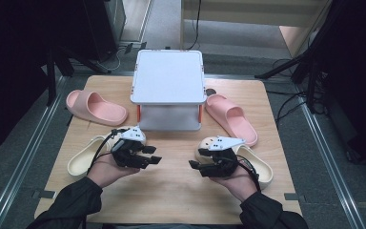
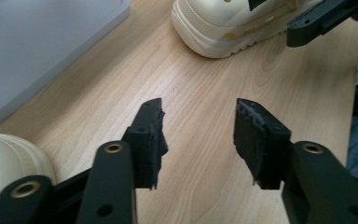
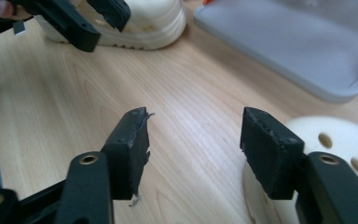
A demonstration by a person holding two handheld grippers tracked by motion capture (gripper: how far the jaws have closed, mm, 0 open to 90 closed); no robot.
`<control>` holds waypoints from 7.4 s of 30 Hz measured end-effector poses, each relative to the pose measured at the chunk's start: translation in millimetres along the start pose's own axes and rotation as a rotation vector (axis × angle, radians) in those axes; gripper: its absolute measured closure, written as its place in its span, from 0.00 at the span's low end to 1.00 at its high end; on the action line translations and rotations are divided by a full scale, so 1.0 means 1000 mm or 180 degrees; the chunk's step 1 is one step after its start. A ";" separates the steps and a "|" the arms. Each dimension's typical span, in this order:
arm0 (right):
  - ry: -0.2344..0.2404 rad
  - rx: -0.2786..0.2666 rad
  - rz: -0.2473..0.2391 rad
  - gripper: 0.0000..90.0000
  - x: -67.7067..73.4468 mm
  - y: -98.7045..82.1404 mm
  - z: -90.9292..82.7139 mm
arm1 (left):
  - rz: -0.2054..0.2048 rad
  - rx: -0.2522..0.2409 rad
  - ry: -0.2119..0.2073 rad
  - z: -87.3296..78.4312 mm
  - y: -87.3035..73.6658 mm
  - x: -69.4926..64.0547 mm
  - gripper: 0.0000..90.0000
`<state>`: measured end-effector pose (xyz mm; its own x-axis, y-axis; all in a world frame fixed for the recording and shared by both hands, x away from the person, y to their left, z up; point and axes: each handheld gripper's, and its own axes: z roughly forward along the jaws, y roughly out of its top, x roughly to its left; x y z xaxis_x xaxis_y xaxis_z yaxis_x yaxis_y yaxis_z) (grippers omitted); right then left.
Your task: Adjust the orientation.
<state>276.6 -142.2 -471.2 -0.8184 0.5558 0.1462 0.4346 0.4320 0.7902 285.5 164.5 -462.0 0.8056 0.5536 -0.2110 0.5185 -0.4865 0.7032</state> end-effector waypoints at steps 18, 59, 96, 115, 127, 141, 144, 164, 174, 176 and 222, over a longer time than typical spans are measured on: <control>0.0275 -0.0049 -0.0072 0.63 0.000 0.004 0.005 | 0.0032 -0.0012 0.0023 -0.005 0.002 -0.003 0.53; 0.0464 -0.0045 -0.0167 0.59 0.002 0.020 0.020 | -0.0284 0.0061 0.0341 -0.065 -0.046 0.001 0.52; 0.0446 0.0050 -0.0194 0.59 0.002 0.020 0.026 | -0.0518 0.0181 0.0809 -0.066 -0.080 0.061 0.84; 0.0387 0.0011 -0.0159 0.59 0.004 0.014 0.017 | -0.0278 0.0051 0.0530 -0.056 -0.037 0.025 0.86; 0.0332 -0.0004 -0.0127 0.59 0.009 0.007 0.011 | -0.0064 0.0108 0.0260 -0.024 -0.011 0.004 0.86; 0.0281 -0.0015 -0.0076 0.59 0.011 0.003 0.008 | -0.0005 0.0262 0.0081 0.004 -0.005 -0.004 0.85; 0.0287 -0.0015 -0.0081 0.59 0.011 0.003 0.010 | 0.0001 0.0282 0.0080 0.006 -0.007 -0.005 0.85; 0.0310 -0.0044 -0.0054 0.60 0.014 0.005 0.015 | -0.0051 0.0305 -0.0045 -0.010 -0.007 -0.005 0.65; 0.0317 -0.0076 -0.0036 0.76 0.019 0.012 0.020 | -0.0164 0.0092 0.0080 -0.047 -0.011 0.015 0.82; 0.0330 -0.0058 -0.0043 0.78 0.020 0.013 0.023 | -0.0178 0.0095 0.0088 -0.048 -0.013 0.020 0.87; 0.0313 0.0275 0.0019 1.00 0.032 0.008 0.080 | -0.0501 0.0197 0.0117 -0.032 -0.047 0.053 1.00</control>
<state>283.5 -64.2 -507.4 -0.8469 0.4878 0.2117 0.4667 0.4908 0.7357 294.4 238.5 -484.1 0.7027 0.6499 -0.2895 0.6550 -0.4320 0.6200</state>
